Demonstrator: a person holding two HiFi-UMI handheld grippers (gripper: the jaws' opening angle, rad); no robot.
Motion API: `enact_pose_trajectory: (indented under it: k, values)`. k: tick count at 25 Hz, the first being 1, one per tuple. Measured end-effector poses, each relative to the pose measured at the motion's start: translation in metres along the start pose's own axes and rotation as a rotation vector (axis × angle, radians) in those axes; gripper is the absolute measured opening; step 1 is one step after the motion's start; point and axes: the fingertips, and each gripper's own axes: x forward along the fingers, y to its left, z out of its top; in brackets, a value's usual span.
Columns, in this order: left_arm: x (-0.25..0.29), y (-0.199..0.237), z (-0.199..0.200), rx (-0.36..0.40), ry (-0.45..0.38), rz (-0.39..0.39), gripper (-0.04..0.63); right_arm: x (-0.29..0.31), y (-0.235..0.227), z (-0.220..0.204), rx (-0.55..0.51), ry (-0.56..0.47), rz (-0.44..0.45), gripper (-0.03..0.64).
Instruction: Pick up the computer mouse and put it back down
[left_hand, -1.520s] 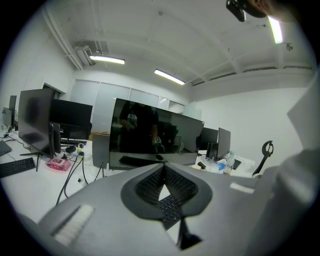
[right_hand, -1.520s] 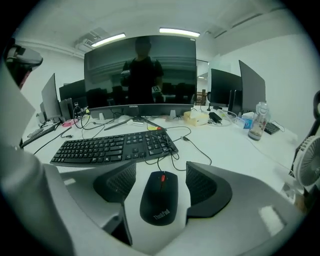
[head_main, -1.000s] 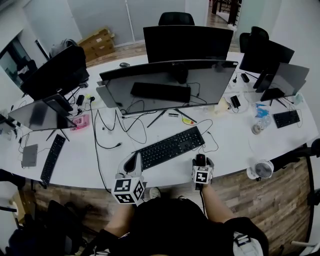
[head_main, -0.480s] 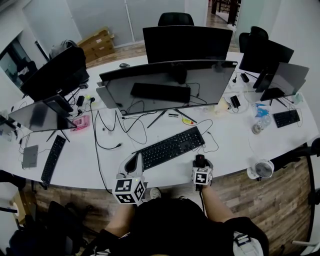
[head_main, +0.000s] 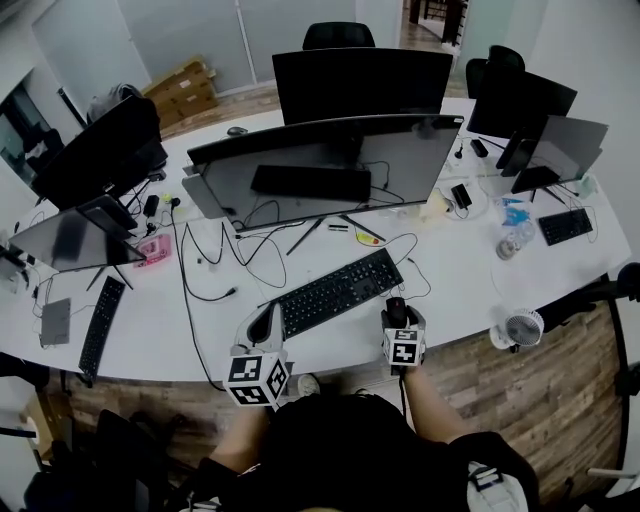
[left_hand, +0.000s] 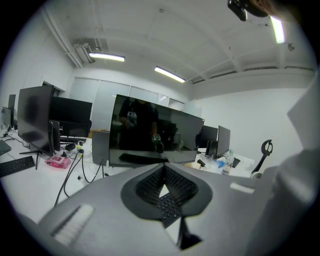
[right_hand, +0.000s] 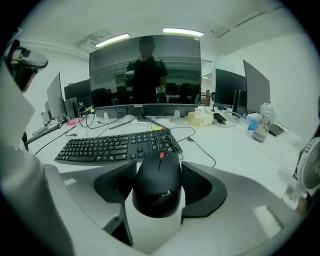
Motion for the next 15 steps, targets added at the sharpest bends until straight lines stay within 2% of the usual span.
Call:
enact_pose_trajectory:
  k: [5, 15]
  values:
    - [0.007, -0.005, 0.003, 0.005, -0.005, -0.028, 0.054, -0.022, -0.002, 0.045, -0.003, -0.119, -0.001, 0.279]
    - [0.021, -0.019, 0.01, 0.01, -0.018, -0.084, 0.054, -0.1, -0.017, 0.166, 0.007, -0.452, -0.03, 0.278]
